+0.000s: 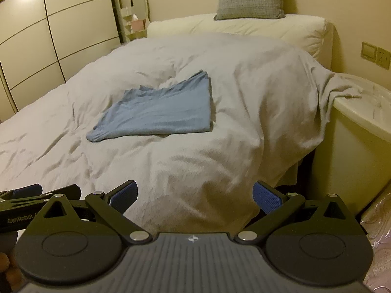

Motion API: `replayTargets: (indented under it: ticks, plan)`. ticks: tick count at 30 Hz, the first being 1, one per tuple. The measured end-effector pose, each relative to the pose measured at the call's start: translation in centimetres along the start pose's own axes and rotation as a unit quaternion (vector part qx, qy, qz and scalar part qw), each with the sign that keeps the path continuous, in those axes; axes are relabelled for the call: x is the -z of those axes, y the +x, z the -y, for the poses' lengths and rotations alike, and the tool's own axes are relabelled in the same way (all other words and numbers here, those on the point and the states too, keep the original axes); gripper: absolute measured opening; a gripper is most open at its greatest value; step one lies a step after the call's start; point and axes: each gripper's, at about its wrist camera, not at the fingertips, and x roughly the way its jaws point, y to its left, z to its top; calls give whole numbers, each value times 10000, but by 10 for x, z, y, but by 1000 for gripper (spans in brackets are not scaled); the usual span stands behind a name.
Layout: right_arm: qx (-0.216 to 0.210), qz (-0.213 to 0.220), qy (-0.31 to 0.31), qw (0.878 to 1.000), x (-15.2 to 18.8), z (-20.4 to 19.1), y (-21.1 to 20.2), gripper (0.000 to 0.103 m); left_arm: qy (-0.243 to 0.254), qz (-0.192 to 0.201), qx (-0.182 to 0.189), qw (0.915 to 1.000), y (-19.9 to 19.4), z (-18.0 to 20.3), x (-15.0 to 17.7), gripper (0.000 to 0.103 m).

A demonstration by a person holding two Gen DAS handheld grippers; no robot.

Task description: Fold clothes

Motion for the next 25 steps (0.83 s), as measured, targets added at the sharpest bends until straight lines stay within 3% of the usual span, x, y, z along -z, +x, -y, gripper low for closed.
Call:
replayTargets:
  ticks: [25]
  plan:
    - [-62,145,-98,9998,-5,-5,-3,103,211,-121,-233,9994,0,15,1,102]
